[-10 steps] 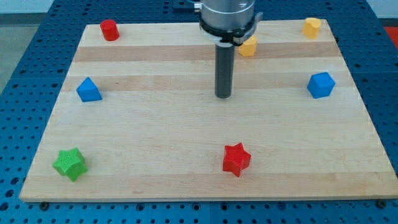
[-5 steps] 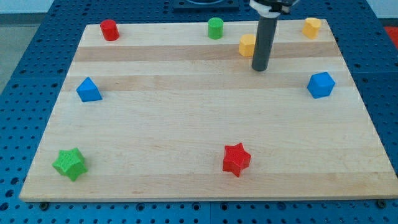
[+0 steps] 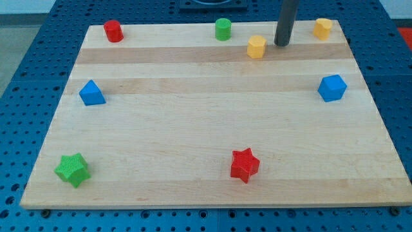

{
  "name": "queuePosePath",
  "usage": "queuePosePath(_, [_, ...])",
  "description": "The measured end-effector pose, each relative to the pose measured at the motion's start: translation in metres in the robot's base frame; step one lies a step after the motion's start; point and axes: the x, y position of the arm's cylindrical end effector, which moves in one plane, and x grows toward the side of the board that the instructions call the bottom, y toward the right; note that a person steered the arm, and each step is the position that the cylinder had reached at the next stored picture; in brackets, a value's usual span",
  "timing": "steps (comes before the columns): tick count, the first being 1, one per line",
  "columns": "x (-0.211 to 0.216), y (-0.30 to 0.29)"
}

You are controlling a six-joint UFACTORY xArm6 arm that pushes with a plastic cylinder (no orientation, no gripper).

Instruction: Place the yellow hexagon to the top right of the red star

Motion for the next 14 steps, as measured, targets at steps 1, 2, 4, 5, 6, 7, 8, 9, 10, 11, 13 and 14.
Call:
queuePosePath(1, [-0.008,-0.009])
queuePosePath(2, [-0.012,-0.024])
queuePosePath(4, [-0.012,-0.055])
queuePosePath(5, [-0.01,-0.056])
queuePosePath(6, [-0.005,-0.056])
queuePosePath(7, [0.003,-0.056])
queuePosePath(8, [0.014,-0.056])
queuePosePath(9, [0.029,-0.056])
queuePosePath(10, [0.046,-0.06])
queuePosePath(11, [0.063,-0.077])
queuePosePath(13, [0.101,-0.088])
queuePosePath(14, [0.104,-0.082])
